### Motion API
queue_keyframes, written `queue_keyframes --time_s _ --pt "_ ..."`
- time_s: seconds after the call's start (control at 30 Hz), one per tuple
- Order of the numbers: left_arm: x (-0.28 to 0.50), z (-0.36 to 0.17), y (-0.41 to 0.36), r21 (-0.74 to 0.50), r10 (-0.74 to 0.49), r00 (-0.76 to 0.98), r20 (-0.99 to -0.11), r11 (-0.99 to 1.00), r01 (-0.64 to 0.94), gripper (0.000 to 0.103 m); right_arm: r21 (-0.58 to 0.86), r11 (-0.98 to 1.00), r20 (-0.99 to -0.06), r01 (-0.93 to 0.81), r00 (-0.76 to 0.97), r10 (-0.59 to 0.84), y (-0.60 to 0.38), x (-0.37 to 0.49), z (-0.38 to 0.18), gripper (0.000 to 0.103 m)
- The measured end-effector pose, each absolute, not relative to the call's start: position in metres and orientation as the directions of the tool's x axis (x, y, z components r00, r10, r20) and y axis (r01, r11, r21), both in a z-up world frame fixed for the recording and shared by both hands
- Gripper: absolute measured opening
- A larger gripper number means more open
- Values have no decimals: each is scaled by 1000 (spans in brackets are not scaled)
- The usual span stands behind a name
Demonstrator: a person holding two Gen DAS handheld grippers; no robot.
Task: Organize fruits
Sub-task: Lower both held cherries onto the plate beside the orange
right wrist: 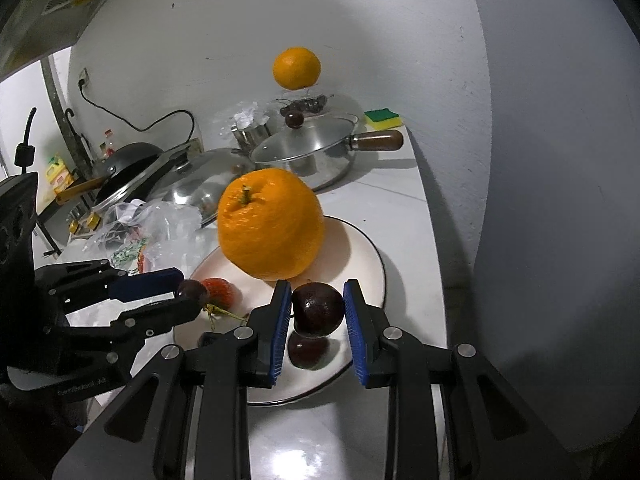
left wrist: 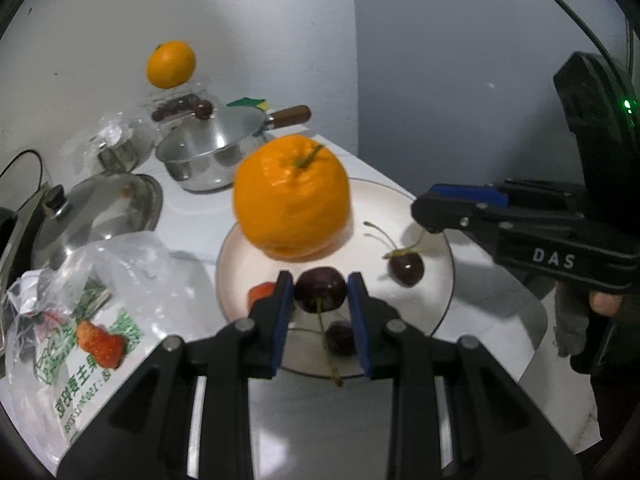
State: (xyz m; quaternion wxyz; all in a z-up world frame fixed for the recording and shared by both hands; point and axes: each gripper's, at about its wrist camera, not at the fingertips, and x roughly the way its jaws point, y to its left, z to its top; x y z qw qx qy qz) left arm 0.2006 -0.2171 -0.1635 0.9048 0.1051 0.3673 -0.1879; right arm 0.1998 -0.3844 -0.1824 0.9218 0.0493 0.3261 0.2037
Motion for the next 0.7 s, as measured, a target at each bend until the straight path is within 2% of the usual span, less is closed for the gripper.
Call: queue_keyframes --time_s 0.7 --pt "215 -184 -251 19 -305 592 -746 879 477 29 248 901 -593 -356 679 432 -395 217 -198 29"
